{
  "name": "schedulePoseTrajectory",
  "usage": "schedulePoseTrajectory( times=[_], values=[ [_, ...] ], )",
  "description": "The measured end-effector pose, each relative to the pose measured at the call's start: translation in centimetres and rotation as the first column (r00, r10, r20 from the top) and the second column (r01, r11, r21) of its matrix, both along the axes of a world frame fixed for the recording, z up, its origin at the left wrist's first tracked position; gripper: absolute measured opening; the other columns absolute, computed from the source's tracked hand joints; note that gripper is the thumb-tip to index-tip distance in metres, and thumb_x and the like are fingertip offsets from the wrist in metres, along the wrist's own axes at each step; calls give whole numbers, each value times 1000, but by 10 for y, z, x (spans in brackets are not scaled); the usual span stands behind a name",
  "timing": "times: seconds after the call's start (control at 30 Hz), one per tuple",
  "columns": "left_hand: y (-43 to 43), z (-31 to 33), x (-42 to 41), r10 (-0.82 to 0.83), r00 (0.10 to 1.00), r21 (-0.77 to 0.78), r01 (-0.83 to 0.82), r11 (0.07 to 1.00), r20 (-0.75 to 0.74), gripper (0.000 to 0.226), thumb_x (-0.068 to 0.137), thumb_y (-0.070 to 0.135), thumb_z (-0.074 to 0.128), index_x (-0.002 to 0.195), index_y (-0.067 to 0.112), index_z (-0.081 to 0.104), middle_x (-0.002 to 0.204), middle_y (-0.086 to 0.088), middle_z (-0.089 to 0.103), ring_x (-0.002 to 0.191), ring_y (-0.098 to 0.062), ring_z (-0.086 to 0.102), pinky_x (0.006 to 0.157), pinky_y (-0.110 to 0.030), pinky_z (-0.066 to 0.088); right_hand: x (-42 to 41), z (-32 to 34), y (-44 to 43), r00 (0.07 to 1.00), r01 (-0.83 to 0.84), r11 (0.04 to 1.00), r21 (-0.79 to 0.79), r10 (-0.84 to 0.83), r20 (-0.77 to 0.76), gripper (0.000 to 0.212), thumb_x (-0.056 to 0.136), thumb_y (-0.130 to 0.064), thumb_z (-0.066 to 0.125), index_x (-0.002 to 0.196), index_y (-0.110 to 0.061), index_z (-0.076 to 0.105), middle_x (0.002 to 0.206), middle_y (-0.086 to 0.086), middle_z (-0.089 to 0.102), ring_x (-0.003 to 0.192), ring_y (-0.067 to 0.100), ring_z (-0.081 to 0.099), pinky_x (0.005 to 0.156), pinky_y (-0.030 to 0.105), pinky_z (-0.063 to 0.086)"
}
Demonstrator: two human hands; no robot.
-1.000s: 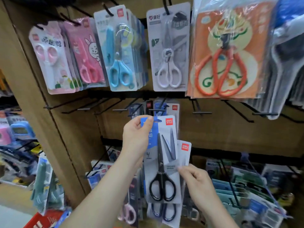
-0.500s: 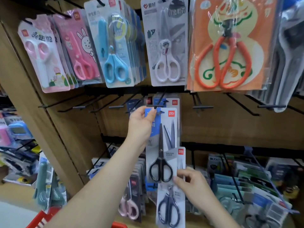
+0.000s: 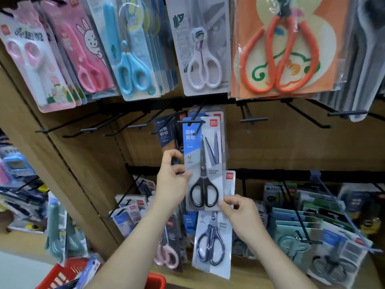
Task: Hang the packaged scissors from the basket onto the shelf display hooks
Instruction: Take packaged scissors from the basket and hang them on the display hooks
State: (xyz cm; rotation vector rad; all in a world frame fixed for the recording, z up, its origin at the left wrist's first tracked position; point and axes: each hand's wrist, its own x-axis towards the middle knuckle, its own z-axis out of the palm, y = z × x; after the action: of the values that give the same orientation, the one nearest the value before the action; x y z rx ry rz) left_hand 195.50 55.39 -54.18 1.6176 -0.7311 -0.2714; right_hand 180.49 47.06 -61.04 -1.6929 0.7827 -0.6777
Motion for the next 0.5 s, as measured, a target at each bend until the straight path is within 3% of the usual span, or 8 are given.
schedulePoseTrajectory(
  times=[0.03, 0.13, 0.23, 0.4, 0.5],
  values=[
    [-5, 0, 0, 5, 999, 4, -6, 1000, 49, 46, 90, -8, 57, 92, 37, 47, 69, -16, 56, 62, -21, 49, 59, -34, 42, 0, 2, -2, 1000, 2, 1000, 10, -2, 12, 14, 91, -17, 68, 83, -22, 77, 93, -8, 72, 94, 12, 67, 88, 34, 55],
    [-23, -1, 2, 27, 991, 17, -29, 999, 134, 45, 90, -7, 55, 91, 38, 54, 72, -3, 49, 60, -16, 43, 54, -27, 41, -2, 8, -8, 999, -33, 999, 44, 31, 30, 20, 88, -9, 67, 101, -21, 77, 105, -12, 71, 102, 5, 64, 89, 25, 53],
    [-41, -4, 6, 65, 989, 20, -68, 997, 130, 46, 90, -10, 54, 89, 36, 57, 80, 0, 48, 64, -13, 44, 56, -18, 41, -3, 9, -12, 1000, -23, 999, 25, 22, 19, 28, 91, -5, 63, 98, -30, 73, 108, -11, 67, 100, 0, 59, 79, 12, 44],
    [-61, -10, 7, 101, 995, -32, -101, 994, -15, 49, 91, -13, 45, 77, 31, 60, 75, 3, 39, 66, -12, 35, 56, -18, 35, -16, -12, -11, 997, 79, 995, 61, -80, 11, 39, 93, 2, 58, 116, -26, 70, 115, -6, 67, 65, -3, 55, 61, 9, 40],
    [-65, -12, 15, 171, 983, 3, -172, 985, 67, 51, 88, -17, 42, 74, 29, 58, 81, 4, 48, 70, -13, 38, 62, -25, 36, -29, -19, -10, 993, 115, 992, 50, -116, 15, 42, 92, 3, 57, 102, -36, 69, 120, -11, 66, 98, 16, 65, 87, 24, 52]
  ],
)
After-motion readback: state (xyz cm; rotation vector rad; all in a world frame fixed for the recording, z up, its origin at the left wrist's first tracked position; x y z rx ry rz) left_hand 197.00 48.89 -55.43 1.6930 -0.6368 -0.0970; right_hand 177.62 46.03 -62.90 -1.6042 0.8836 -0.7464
